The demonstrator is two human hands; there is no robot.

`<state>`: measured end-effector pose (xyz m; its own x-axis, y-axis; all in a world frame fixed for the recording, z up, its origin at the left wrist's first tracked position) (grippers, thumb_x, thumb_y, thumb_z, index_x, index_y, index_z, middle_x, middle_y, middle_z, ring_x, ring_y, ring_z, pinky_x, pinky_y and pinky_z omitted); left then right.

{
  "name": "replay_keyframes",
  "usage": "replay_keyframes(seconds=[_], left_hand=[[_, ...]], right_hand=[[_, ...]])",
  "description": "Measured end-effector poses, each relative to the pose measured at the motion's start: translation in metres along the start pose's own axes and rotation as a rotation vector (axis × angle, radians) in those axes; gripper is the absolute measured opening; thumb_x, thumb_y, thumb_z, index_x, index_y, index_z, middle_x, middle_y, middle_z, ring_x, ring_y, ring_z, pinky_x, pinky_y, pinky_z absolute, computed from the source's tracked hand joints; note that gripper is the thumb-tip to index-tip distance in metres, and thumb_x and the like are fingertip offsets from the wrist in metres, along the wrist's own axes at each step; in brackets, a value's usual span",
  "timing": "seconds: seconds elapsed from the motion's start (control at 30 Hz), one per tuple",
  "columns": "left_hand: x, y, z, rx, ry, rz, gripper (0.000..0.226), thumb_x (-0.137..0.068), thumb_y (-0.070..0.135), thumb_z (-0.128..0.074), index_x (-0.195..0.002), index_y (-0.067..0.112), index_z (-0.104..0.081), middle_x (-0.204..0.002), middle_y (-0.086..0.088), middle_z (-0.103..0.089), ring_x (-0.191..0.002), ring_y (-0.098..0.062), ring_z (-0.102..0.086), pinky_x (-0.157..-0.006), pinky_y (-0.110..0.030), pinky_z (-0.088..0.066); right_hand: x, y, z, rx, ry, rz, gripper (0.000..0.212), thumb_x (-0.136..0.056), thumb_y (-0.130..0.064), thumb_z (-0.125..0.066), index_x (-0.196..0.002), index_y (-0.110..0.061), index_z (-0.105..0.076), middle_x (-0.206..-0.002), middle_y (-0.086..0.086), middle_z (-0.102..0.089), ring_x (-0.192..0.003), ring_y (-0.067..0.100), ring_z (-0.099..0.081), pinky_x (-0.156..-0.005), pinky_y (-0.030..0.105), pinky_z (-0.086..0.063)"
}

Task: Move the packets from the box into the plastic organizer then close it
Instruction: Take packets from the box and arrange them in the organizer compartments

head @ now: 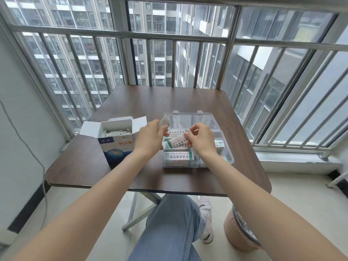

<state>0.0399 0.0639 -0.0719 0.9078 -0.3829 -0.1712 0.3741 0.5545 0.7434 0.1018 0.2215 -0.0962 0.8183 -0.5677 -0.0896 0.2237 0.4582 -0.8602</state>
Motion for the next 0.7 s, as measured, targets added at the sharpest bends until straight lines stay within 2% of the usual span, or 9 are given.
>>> replay_keyframes(seconds=[0.07,0.1,0.17,0.3,0.47,0.53,0.63,0.7], left_hand=[[-0.001,-0.002,-0.008,-0.042,-0.034,-0.013,0.022,-0.098,0.028,-0.045,-0.09,0.011,-0.055,-0.095,-0.001,-0.071,-0.054,-0.016,-0.058,-0.06,-0.023,-0.052],[-0.003,-0.004,-0.012,-0.068,-0.047,-0.014,0.022,-0.098,0.03,-0.046,-0.088,0.013,-0.055,-0.096,-0.001,-0.071,-0.061,-0.022,-0.06,-0.069,-0.035,-0.054],[-0.004,-0.007,-0.017,-0.111,-0.066,-0.009,0.023,-0.097,0.032,-0.046,-0.078,0.02,-0.051,-0.098,-0.004,-0.07,-0.072,-0.031,-0.062,-0.078,-0.045,-0.051],[-0.005,-0.01,-0.021,-0.188,-0.077,0.01,0.029,-0.097,0.033,-0.043,-0.069,0.023,-0.04,-0.101,-0.007,-0.068,-0.077,-0.036,-0.063,-0.078,-0.045,-0.05],[-0.003,-0.016,-0.02,-0.149,-0.066,0.037,0.025,-0.096,0.031,-0.042,-0.086,0.012,-0.053,-0.101,-0.009,-0.067,-0.079,-0.036,-0.064,-0.08,-0.044,-0.049],[-0.001,-0.013,-0.019,-0.067,-0.069,0.044,0.022,-0.095,0.024,-0.041,-0.093,0.008,-0.056,-0.099,-0.005,-0.067,-0.069,-0.028,-0.064,-0.073,-0.037,-0.05],[0.006,-0.007,-0.02,0.178,-0.123,0.07,0.018,-0.095,0.016,-0.041,-0.096,0.01,-0.057,-0.093,0.003,-0.069,-0.051,-0.011,-0.06,-0.045,-0.021,-0.042],[0.012,-0.004,-0.021,0.37,-0.175,0.078,0.014,-0.097,0.014,-0.044,-0.098,0.013,-0.058,-0.09,0.0,-0.071,-0.048,-0.007,-0.058,-0.04,-0.016,-0.04]], right_hand=[[0.002,-0.003,-0.002,0.149,0.004,0.064,0.012,-0.086,-0.016,-0.064,-0.093,-0.008,-0.058,-0.089,0.011,-0.067,-0.081,0.025,-0.064,-0.078,0.038,-0.051],[0.003,-0.004,-0.003,0.201,-0.003,0.085,0.015,-0.086,-0.018,-0.065,-0.096,-0.009,-0.059,-0.091,0.011,-0.067,-0.085,0.025,-0.063,-0.078,0.036,-0.05],[0.006,-0.006,-0.004,0.293,-0.022,0.117,0.018,-0.085,-0.02,-0.066,-0.101,-0.011,-0.061,-0.094,0.01,-0.067,-0.09,0.025,-0.061,-0.077,0.034,-0.048],[0.009,-0.006,-0.005,0.416,-0.042,0.13,0.013,-0.085,-0.023,-0.066,-0.094,-0.014,-0.064,-0.1,0.008,-0.066,-0.097,0.025,-0.059,-0.08,0.035,-0.049],[0.009,-0.01,-0.013,0.47,-0.071,0.147,0.013,-0.084,-0.025,-0.068,-0.091,-0.014,-0.065,-0.106,0.006,-0.058,-0.099,0.023,-0.058,-0.076,0.031,-0.044],[0.008,-0.01,-0.014,0.486,-0.09,0.15,0.013,-0.085,-0.025,-0.066,-0.092,-0.014,-0.066,-0.107,0.006,-0.056,-0.098,0.022,-0.057,-0.076,0.031,-0.043],[0.007,-0.018,-0.007,0.394,-0.069,0.196,0.013,-0.088,-0.025,-0.062,-0.093,-0.013,-0.067,-0.1,0.006,-0.058,-0.09,0.017,-0.056,-0.08,0.032,-0.046],[0.009,-0.025,0.002,0.19,-0.069,0.214,0.016,-0.09,-0.026,-0.062,-0.091,-0.011,-0.068,-0.086,0.0,-0.06,-0.074,0.008,-0.053,-0.069,0.021,-0.043]])
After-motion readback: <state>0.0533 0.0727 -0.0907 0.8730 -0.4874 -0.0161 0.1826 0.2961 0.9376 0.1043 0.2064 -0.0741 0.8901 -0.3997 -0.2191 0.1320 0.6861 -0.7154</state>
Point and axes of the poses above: each hand's wrist, its own x-axis away from the middle knuckle, its own z-axis out of the back of the hand, y = z × x, the point moved 9 cm from there along -x, towards the middle knuckle
